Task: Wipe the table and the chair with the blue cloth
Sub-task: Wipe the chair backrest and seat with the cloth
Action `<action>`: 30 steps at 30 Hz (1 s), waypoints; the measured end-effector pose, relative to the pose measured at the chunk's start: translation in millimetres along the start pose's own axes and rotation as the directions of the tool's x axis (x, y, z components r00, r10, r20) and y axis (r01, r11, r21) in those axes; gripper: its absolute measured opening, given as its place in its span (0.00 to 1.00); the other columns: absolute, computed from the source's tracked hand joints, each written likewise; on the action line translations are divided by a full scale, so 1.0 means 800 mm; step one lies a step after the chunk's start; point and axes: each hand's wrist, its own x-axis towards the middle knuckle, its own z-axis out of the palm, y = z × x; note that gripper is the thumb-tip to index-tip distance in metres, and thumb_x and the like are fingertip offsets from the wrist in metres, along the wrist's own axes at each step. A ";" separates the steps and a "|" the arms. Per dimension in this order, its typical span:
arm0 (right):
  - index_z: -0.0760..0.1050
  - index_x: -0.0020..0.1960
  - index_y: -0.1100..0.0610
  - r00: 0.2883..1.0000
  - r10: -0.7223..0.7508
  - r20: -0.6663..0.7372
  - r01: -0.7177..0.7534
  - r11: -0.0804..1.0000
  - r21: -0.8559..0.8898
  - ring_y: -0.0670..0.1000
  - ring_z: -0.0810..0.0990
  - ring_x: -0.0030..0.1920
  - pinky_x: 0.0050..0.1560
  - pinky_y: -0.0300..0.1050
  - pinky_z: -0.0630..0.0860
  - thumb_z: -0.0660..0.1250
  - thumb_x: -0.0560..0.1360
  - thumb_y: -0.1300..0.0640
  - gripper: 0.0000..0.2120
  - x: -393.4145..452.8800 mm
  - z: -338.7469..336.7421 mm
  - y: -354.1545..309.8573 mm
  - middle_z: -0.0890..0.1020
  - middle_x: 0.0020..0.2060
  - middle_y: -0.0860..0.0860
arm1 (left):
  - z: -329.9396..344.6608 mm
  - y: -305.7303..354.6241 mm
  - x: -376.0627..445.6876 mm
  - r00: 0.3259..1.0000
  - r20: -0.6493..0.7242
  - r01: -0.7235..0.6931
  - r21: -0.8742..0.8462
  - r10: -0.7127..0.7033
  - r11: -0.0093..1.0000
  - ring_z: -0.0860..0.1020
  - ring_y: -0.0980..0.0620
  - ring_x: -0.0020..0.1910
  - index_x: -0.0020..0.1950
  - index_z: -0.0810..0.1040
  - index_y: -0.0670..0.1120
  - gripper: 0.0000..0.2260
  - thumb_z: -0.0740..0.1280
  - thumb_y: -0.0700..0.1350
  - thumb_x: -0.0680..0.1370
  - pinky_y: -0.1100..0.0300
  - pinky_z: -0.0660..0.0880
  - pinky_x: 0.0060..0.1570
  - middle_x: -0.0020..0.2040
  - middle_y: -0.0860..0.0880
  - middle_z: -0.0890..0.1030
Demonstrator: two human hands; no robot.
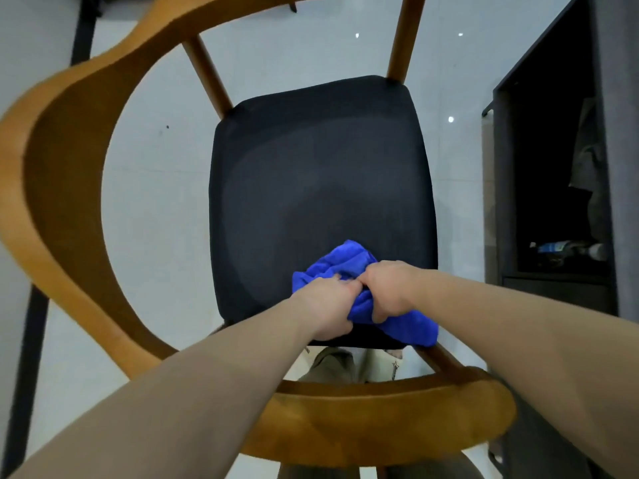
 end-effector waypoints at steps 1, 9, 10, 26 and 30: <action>0.77 0.55 0.49 1.000 0.001 0.014 -0.001 1.000 0.008 0.53 0.78 0.46 0.48 0.47 0.77 0.75 0.66 0.50 0.19 -0.001 0.002 0.000 0.80 0.47 0.49 | 0.003 0.001 0.000 1.000 0.010 0.004 0.002 -0.004 1.000 0.74 0.47 0.47 0.65 0.70 0.47 0.17 0.65 0.43 0.76 0.59 0.66 0.44 0.55 0.46 0.77; 0.79 0.56 0.46 0.935 0.025 0.353 -0.039 0.999 0.034 0.52 0.80 0.48 0.53 0.50 0.79 0.77 0.65 0.53 0.20 -0.022 0.015 -0.009 0.81 0.47 0.47 | 0.025 0.019 -0.014 0.953 0.298 -0.006 -0.184 0.062 0.983 0.76 0.51 0.38 0.55 0.72 0.50 0.12 0.70 0.48 0.74 0.57 0.74 0.37 0.41 0.50 0.77; 0.79 0.56 0.47 0.926 0.015 0.376 -0.023 1.000 0.018 0.52 0.80 0.48 0.52 0.50 0.79 0.76 0.65 0.54 0.20 -0.025 0.013 -0.011 0.81 0.47 0.47 | 0.026 0.023 -0.015 0.937 0.341 0.007 -0.227 0.073 0.974 0.77 0.51 0.40 0.54 0.73 0.51 0.11 0.70 0.48 0.74 0.56 0.76 0.40 0.42 0.50 0.78; 0.74 0.55 0.52 0.905 0.227 -0.361 -0.136 0.956 0.259 0.55 0.79 0.43 0.43 0.48 0.76 0.72 0.66 0.51 0.19 -0.047 -0.205 0.106 0.81 0.46 0.52 | -0.247 0.012 0.108 0.985 -0.165 -0.028 0.174 0.058 0.984 0.74 0.50 0.36 0.48 0.70 0.51 0.10 0.69 0.44 0.71 0.57 0.66 0.32 0.39 0.52 0.75; 0.70 0.60 0.55 0.744 0.294 -0.599 -0.150 0.949 0.279 0.57 0.74 0.44 0.42 0.47 0.69 0.71 0.69 0.54 0.22 -0.038 -0.223 0.123 0.76 0.47 0.53 | -0.274 0.000 0.146 0.933 -0.357 0.014 0.183 0.053 0.983 0.74 0.45 0.39 0.53 0.72 0.50 0.14 0.69 0.44 0.69 0.54 0.70 0.40 0.40 0.50 0.75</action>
